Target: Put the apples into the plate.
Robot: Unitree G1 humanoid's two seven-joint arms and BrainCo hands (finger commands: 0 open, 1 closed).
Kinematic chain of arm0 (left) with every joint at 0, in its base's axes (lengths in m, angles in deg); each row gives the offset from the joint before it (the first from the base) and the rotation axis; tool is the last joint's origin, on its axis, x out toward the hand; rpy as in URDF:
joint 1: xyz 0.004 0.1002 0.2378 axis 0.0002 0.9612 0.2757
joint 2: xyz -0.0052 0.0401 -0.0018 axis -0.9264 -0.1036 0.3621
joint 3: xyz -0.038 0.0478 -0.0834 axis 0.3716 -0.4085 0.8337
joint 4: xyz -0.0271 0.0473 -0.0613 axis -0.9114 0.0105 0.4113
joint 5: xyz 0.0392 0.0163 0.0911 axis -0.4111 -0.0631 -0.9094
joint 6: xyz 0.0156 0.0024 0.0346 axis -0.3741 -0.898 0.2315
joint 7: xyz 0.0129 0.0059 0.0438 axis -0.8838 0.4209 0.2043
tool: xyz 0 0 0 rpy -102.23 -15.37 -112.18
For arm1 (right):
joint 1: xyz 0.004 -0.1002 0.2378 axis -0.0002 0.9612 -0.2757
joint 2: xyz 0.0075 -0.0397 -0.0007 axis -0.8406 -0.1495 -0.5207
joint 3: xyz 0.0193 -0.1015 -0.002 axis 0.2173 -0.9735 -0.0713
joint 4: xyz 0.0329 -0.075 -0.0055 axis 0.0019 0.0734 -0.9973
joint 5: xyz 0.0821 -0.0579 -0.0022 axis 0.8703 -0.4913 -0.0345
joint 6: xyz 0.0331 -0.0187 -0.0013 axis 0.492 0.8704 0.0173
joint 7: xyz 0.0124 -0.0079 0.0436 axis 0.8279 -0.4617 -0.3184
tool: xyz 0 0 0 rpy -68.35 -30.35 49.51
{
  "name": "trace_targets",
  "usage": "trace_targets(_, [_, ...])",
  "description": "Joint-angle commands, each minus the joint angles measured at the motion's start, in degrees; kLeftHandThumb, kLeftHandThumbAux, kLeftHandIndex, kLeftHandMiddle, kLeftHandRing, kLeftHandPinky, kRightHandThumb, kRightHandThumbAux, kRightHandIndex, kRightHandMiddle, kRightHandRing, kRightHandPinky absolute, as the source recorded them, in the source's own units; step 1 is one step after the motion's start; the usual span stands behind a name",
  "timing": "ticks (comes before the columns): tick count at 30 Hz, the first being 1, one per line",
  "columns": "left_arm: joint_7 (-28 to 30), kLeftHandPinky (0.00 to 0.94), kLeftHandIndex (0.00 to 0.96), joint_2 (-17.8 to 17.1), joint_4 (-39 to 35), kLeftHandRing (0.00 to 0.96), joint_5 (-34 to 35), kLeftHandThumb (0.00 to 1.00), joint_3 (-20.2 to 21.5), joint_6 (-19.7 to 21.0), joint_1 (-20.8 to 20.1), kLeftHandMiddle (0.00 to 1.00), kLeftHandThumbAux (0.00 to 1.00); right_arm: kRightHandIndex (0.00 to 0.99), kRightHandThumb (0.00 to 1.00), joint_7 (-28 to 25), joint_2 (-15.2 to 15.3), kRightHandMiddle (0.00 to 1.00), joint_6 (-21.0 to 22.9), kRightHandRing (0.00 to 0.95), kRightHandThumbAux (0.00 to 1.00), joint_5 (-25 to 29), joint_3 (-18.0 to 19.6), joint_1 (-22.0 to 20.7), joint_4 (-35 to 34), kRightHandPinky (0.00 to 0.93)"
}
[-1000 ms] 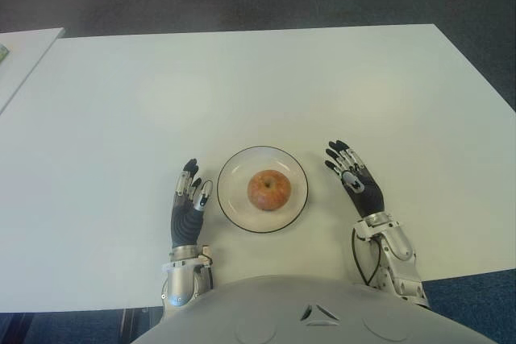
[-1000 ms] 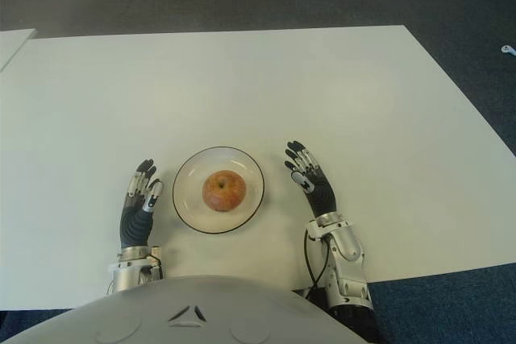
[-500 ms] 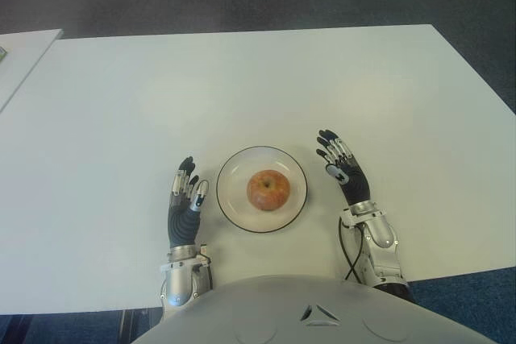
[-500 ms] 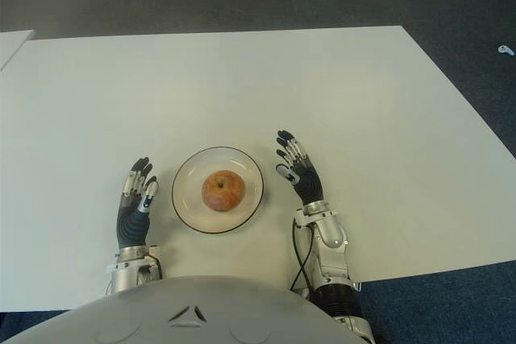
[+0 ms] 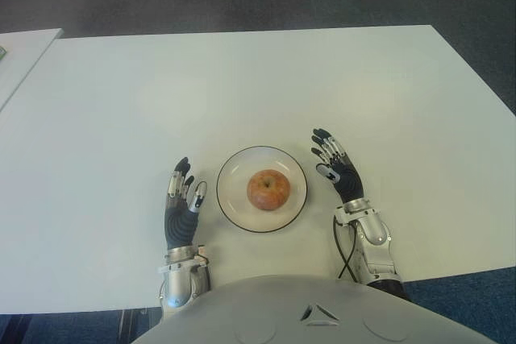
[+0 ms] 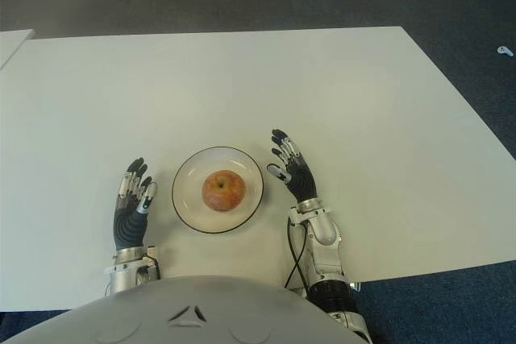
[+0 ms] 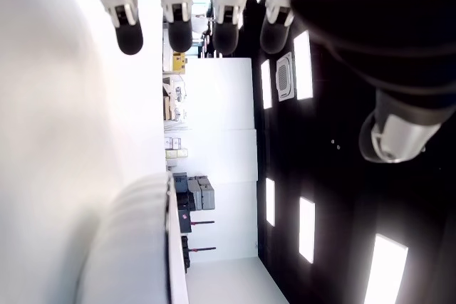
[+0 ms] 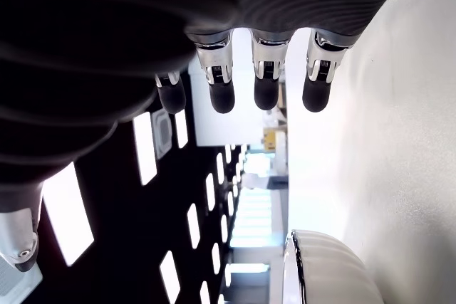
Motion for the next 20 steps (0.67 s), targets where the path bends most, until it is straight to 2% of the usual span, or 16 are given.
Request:
trace_targets(1, [-0.76,0.033,0.101,0.11,1.62,0.036,-1.04,0.072,0.69,0.15,-0.12,0.056,0.474,0.000,0.166,0.71,-2.18,0.000,-0.13,0.000,0.507,0.04,-1.12,2.81,5.36,0.000])
trace_targets(20, [-2.81,0.028,0.082,1.50,2.46,0.014,-2.51,0.050,1.65,-1.93,0.51,0.036,0.508,0.000,0.182,0.37,-1.72,0.000,0.03,0.000,0.513,-0.24,-1.40,2.03,6.00,0.000])
